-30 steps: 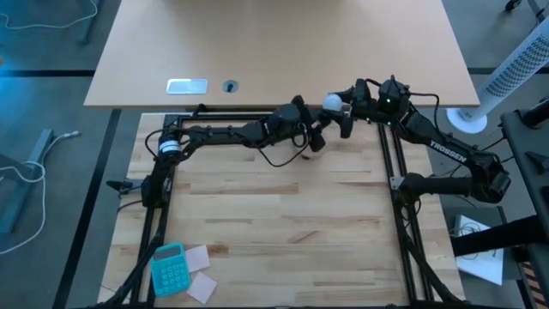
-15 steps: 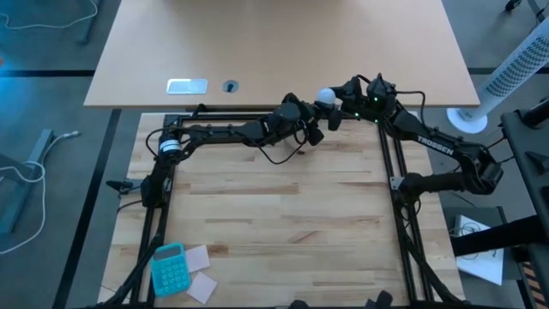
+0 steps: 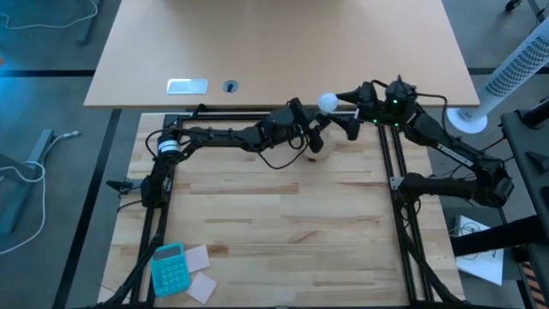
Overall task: Screw lightbulb
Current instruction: Insert the lightbulb into the lamp
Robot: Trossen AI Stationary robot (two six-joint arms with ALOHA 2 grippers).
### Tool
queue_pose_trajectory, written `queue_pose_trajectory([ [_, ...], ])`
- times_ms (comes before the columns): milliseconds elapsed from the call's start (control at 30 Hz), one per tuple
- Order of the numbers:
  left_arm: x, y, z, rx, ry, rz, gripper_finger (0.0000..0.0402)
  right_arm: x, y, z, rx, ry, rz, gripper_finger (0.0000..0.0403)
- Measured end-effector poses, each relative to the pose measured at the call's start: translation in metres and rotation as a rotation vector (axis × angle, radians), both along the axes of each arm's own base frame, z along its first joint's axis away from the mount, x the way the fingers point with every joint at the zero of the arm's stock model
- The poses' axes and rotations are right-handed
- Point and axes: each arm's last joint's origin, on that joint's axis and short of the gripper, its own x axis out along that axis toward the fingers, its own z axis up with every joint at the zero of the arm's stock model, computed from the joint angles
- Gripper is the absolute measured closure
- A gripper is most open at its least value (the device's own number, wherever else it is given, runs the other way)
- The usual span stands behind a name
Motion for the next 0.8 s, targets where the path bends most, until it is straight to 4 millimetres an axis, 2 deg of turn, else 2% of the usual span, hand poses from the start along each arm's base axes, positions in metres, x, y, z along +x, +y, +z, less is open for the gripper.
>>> queue_pose_trajectory([
  [167, 0.004, -0.010, -0.011, 0.006, -0.049, -0.108, 0.0243, -0.005, 0.007, 0.003, -0.019, 0.000, 0.080, 0.0010],
  [300, 0.011, -0.029, -0.020, -0.002, -0.041, -0.214, 0.0243, -0.004, 0.010, 0.000, 0.010, 0.011, 0.193, 0.0007],
  [500, 0.016, -0.052, -0.016, 0.035, -0.063, -0.268, 0.0243, -0.004, 0.017, 0.001, 0.041, -0.020, 0.407, 0.0007],
  [800, 0.018, -0.069, -0.012, 0.012, -0.097, -0.350, 0.0243, -0.004, 0.023, 0.002, 0.082, -0.050, 0.611, 0.0007],
])
